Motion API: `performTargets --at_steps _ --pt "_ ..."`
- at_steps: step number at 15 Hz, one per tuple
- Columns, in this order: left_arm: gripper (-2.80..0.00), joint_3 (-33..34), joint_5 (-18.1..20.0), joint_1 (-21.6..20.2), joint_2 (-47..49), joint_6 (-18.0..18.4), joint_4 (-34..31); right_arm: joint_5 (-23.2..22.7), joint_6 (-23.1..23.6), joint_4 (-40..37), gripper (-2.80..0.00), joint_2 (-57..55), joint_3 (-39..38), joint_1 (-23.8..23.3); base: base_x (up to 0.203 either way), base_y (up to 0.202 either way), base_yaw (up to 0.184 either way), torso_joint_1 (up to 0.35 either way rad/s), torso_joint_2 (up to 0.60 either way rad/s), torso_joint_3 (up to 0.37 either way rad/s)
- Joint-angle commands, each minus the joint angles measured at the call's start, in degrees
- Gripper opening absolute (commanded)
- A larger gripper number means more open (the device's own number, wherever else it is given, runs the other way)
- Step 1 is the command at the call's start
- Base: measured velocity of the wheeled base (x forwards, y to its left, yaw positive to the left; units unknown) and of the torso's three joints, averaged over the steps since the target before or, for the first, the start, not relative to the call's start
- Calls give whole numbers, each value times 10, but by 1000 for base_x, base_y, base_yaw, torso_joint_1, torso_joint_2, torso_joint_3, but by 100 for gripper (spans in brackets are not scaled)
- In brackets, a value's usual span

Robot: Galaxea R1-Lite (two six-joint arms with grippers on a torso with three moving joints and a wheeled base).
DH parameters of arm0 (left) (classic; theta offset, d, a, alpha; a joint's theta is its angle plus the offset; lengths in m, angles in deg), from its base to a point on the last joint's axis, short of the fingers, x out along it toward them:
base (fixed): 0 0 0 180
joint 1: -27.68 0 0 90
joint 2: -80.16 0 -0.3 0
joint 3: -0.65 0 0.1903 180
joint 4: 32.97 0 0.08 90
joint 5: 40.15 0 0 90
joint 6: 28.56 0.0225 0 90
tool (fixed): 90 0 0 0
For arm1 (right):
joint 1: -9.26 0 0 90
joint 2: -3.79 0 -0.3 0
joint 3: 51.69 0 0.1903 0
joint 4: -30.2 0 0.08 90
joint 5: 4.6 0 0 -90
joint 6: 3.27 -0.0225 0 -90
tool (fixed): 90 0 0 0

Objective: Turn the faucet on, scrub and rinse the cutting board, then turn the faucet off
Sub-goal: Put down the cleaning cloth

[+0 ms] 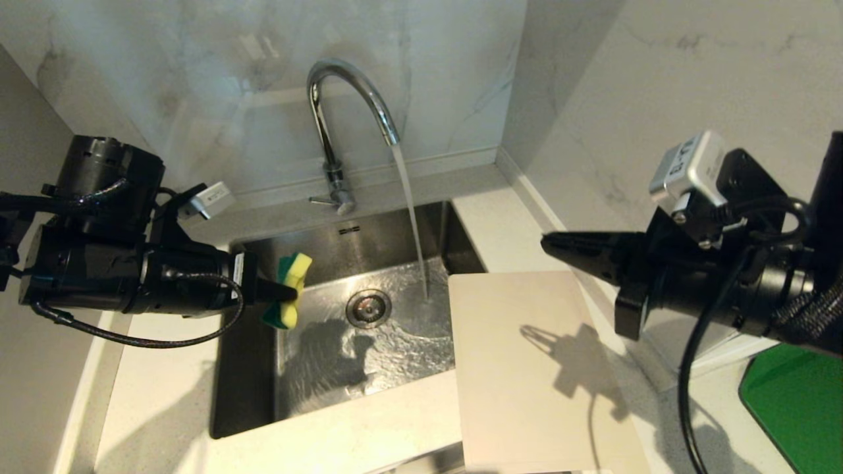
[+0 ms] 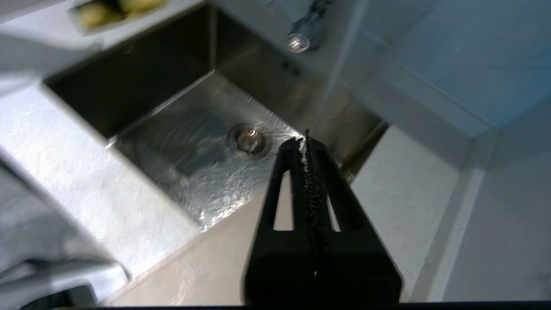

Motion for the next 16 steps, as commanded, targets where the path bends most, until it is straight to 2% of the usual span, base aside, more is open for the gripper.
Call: performTargets --at_steps 1,5,8,9,11,16 --pt "-280 2 1 -2 2 -2 -1 20 -59 50 -280 -55 65 1 0 0 0 0 0 0" --pt "-280 5 2 -4 4 -3 -1 92 -181 90 -280 -103 214 2 0 0 0 0 0 0" --pt "-280 8 1 -5 -2 -3 -9 171 -231 93 -280 -147 317 1 0 0 0 0 0 0" --pt "-280 8 1 -5 -5 -3 -14 194 -237 93 -280 -151 326 1 0 0 0 0 0 0" --pt "-280 16 1 -6 -14 -2 -19 209 -238 93 -280 -131 314 0 0 0 0 0 0 0" --pt "-280 28 2 -6 -20 -2 -18 222 -228 91 -280 -10 204 0 0 0 0 0 0 0"
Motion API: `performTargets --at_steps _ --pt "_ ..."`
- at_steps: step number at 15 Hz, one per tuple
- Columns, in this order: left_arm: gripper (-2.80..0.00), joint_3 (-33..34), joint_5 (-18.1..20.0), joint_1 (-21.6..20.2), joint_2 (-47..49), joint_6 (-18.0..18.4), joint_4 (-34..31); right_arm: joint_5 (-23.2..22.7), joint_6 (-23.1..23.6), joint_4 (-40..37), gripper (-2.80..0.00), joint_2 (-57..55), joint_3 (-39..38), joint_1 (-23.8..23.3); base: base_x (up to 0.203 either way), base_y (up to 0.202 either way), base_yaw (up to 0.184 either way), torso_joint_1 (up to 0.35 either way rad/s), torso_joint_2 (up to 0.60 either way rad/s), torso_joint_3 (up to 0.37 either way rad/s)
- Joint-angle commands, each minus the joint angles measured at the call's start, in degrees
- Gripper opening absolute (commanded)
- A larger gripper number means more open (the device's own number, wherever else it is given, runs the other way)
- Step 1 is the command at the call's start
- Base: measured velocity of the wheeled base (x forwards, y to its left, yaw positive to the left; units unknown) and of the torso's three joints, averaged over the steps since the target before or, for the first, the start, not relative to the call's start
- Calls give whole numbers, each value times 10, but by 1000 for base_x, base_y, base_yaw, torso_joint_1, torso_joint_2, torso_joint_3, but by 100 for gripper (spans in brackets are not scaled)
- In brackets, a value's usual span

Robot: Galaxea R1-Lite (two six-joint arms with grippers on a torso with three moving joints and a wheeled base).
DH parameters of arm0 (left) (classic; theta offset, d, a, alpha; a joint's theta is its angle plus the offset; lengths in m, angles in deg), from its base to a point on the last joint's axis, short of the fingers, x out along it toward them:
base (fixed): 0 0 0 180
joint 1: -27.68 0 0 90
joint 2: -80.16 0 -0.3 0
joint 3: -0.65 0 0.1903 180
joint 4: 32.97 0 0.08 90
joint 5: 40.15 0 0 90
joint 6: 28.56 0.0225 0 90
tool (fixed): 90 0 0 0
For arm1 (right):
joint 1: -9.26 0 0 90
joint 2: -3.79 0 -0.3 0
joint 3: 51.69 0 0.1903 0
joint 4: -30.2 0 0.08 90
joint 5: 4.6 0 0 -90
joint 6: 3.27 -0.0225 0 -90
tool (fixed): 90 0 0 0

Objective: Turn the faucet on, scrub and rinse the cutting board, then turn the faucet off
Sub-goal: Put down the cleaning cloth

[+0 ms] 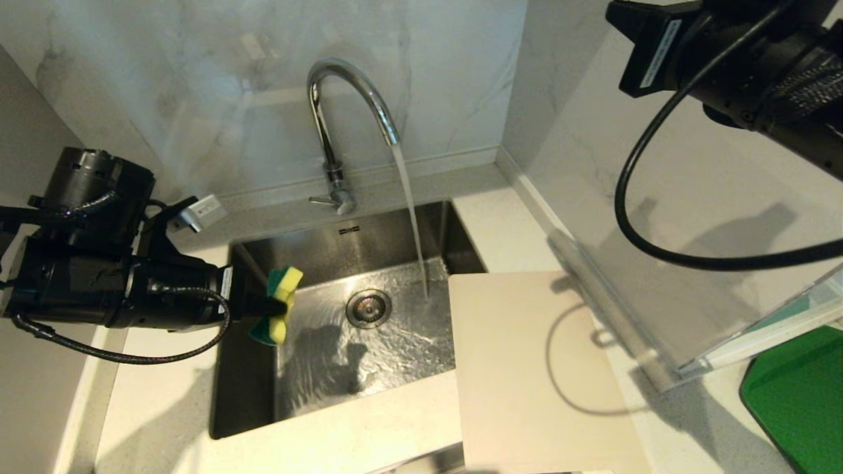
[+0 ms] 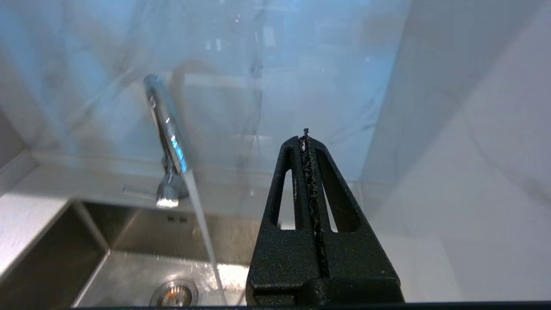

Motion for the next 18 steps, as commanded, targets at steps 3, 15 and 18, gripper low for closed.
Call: performTargets --at_steps 3,15,18 --pt "-280 2 1 0 -1 -1 -1 2 14 0 -280 169 -137 -3 0 0 0 0 0 0" --pt "-280 11 1 0 -3 -10 1 -1 4 -96 -280 529 -466 -177 0 0 0 0 0 0" --pt "-280 18 3 0 -2 -11 3 -4 2 -97 -280 578 -540 -214 0 0 0 0 0 0"
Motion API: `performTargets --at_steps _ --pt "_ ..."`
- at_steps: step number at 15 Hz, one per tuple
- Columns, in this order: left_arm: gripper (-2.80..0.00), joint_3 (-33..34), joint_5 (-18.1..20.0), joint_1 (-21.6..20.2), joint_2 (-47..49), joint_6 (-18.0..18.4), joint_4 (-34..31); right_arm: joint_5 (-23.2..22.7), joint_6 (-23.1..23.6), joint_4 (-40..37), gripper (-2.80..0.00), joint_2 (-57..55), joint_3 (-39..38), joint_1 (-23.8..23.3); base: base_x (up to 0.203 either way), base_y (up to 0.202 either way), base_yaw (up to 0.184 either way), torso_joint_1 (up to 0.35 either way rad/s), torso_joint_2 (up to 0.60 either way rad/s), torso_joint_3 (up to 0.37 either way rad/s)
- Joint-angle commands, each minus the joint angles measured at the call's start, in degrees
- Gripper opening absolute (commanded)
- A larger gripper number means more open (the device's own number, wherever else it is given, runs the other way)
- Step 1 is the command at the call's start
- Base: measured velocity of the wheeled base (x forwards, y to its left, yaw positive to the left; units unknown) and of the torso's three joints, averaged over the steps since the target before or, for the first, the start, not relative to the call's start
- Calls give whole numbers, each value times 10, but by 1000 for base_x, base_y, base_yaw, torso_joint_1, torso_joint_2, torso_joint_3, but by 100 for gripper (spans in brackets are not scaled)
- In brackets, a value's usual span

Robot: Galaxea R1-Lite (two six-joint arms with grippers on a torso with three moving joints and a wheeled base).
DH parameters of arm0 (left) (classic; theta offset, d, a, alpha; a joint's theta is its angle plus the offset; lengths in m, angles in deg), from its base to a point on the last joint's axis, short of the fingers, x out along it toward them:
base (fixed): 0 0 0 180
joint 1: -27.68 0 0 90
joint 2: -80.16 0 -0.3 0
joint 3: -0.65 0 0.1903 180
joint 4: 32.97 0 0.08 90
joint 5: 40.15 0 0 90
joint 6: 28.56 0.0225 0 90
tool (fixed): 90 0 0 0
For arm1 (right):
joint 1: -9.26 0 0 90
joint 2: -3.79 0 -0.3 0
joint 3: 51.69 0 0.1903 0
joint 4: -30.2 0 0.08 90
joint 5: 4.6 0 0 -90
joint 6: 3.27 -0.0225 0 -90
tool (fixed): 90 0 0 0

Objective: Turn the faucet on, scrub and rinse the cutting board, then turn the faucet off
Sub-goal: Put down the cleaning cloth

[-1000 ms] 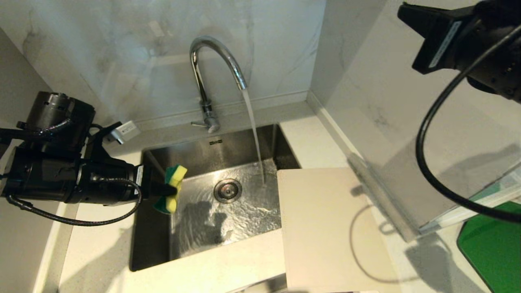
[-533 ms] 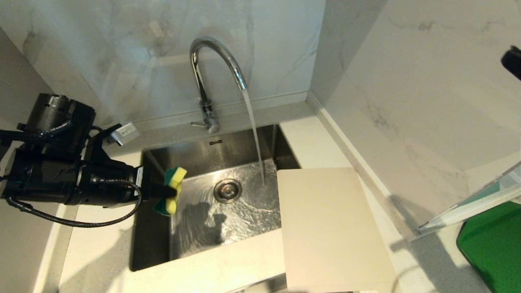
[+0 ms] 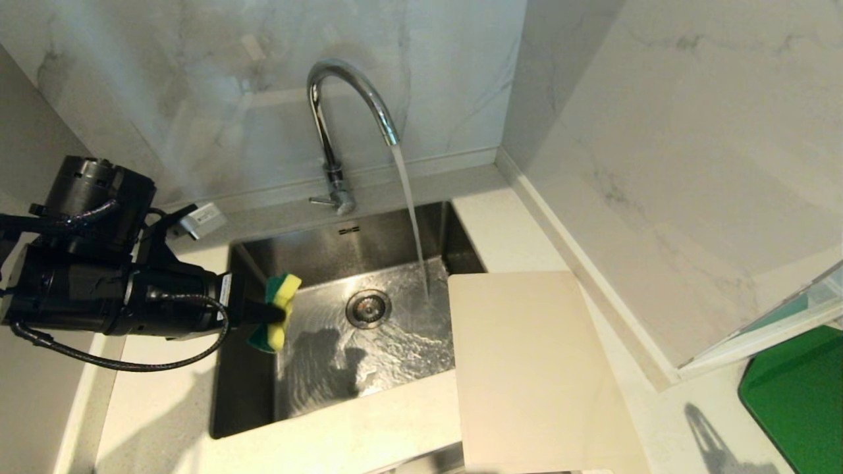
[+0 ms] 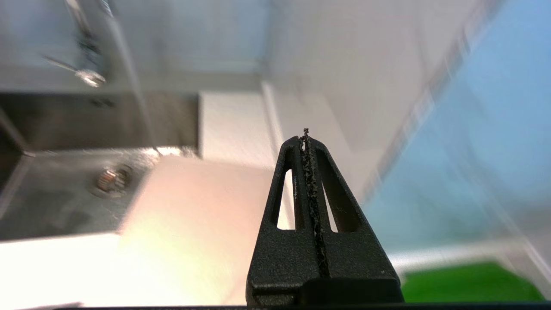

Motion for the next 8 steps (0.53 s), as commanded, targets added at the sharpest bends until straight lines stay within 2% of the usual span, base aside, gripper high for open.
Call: performTargets --at_steps 1,5,8 --pt "-280 4 2 0 1 -2 0 -5 1 1 -280 60 -60 -33 0 0 0 0 0 0" --pt "-280 4 4 1 5 -1 0 -62 -8 -5 -280 138 -143 -41 0 0 0 0 0 0" --pt "-280 17 2 -1 6 -1 1 -74 -44 15 -280 141 -177 -41 0 0 0 0 0 0"
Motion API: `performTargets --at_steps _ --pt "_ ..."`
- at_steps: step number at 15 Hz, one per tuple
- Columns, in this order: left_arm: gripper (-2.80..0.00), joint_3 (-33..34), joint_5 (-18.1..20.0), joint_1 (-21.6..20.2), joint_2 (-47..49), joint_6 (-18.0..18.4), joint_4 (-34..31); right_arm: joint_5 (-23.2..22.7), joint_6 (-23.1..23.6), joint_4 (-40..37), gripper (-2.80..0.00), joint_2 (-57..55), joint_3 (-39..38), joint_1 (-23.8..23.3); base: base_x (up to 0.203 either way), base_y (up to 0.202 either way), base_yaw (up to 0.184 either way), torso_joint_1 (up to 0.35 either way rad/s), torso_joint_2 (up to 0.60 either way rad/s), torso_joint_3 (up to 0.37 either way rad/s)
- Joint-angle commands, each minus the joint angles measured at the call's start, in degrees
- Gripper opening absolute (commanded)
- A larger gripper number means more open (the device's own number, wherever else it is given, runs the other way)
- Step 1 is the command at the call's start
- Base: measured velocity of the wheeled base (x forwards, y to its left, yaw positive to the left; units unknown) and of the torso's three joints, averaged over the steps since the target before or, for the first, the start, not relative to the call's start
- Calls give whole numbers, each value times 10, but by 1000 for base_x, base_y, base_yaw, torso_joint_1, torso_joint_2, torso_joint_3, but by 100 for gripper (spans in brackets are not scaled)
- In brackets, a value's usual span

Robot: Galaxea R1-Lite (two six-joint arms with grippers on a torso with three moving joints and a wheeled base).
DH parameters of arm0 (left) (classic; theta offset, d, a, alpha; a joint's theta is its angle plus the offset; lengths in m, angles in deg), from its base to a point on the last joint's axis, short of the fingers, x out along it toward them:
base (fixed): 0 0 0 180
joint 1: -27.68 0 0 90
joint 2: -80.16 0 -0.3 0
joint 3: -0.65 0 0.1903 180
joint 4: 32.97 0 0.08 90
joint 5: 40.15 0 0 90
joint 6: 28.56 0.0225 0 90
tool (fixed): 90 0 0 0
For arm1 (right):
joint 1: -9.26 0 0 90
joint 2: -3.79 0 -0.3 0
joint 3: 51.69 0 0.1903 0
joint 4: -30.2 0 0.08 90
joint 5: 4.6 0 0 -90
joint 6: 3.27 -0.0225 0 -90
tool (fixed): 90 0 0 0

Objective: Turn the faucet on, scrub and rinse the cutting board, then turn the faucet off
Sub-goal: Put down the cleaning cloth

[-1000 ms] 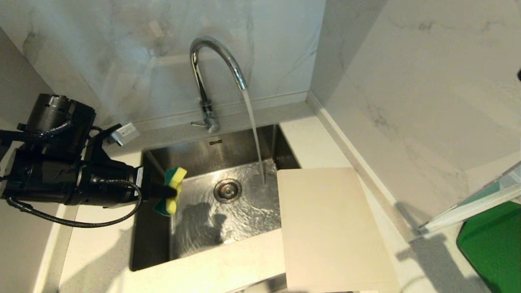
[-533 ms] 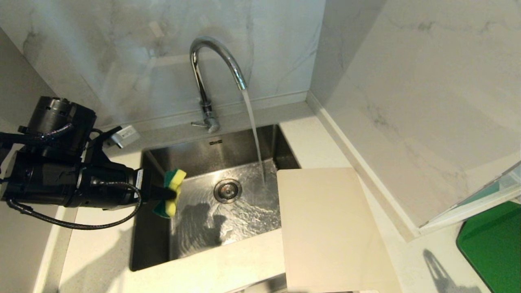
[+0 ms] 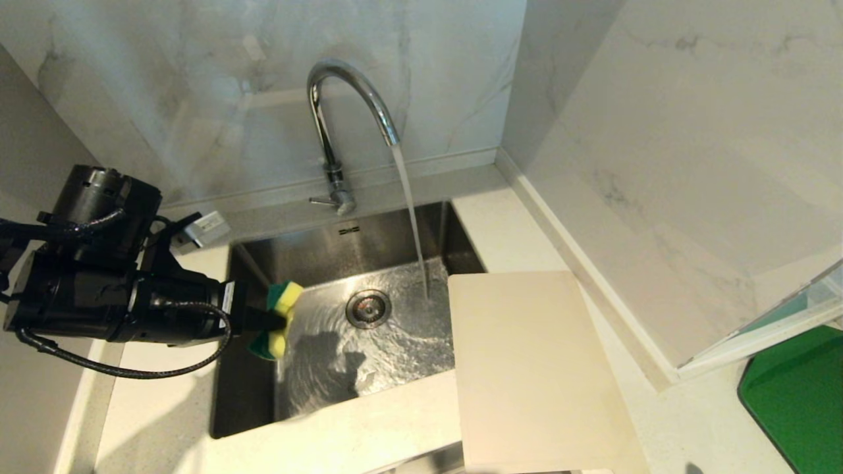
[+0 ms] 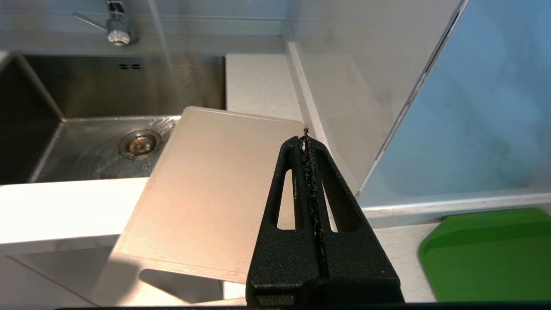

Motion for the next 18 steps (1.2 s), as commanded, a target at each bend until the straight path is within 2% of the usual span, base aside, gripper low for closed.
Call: performTargets --at_steps 1,3,5,8,10,13,14,18 --pt "-280 6 1 -1 2 -1 0 -21 -25 7 -280 11 -15 0 0 0 0 0 0 0" --pt "-280 5 1 -2 5 0 0 -42 -75 5 -280 11 -6 6 0 0 0 0 0 0" --pt "-280 6 1 -2 10 1 5 -45 -77 10 -280 11 -30 7 0 0 0 0 0 0" --pt "-280 5 1 -3 25 3 15 -99 -80 9 -280 12 -40 13 0 0 0 0 0 0" --pt "-280 6 1 -2 31 2 24 -110 -83 10 -280 12 -58 13 0 0 0 0 0 0" --pt "-280 6 2 -2 41 2 25 -133 -124 -23 -280 7 -16 26 0 0 0 0 0 0" --pt "-280 6 2 -3 42 2 25 -135 -128 -37 -280 8 -17 28 0 0 0 0 0 0" --pt "-280 10 1 -2 49 3 34 -145 -128 -14 -280 14 -51 28 0 0 0 0 0 0"
